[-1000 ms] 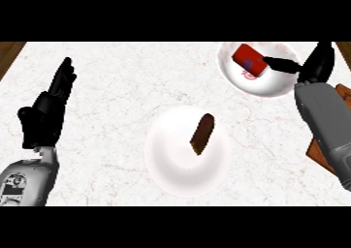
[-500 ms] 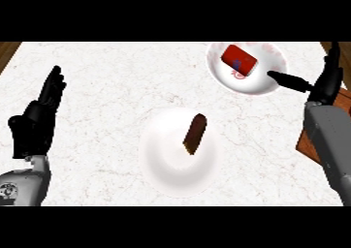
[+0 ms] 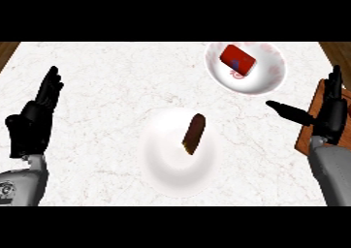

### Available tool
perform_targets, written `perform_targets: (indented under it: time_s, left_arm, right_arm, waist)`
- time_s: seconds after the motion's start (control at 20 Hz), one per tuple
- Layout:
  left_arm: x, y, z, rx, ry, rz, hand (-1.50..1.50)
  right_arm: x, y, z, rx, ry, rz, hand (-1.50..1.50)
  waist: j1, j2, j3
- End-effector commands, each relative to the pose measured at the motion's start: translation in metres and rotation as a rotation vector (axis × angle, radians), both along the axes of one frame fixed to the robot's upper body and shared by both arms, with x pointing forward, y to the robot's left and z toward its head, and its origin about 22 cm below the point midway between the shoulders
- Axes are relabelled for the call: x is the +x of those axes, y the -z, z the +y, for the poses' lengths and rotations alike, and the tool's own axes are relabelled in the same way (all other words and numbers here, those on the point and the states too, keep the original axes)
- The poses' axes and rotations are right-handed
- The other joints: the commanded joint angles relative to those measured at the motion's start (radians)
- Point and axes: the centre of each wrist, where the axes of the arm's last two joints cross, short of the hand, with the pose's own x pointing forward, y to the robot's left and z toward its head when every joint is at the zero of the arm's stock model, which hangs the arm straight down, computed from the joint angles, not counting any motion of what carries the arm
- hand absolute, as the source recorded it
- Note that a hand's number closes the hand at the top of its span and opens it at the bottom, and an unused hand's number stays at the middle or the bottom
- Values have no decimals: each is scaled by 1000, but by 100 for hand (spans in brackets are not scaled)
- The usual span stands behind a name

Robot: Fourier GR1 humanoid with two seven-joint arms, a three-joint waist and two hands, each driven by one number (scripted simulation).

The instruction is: Pick the can from the plate and place it in the bowl

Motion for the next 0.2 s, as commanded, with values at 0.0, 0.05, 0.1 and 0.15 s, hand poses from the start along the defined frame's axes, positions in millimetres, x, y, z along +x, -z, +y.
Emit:
perform_targets:
  time_s: [0.0, 0.05, 0.1, 0.15]
  left_arm:
    - [-10, -7, -8, -10, 3, -1, 0]
    - [-2, 7, 3, -10, 16, -13, 0]
    - [-4, -9, -20, -18, 24, -1, 0]
    - [10, -9, -10, -14, 20, -4, 0]
  right_arm:
    - [-40, -3, 1, -7, -16, 4, -150]
    - [-41, -9, -6, -7, -30, -1, -150]
    - [-46, 17, 27, 10, -14, -19, -150]
    - [-42, 0, 9, 4, -5, -22, -150]
  waist:
    - [5, 1, 0]
    - [5, 2, 0]
    - [7, 2, 1]
    - [9, 3, 0]
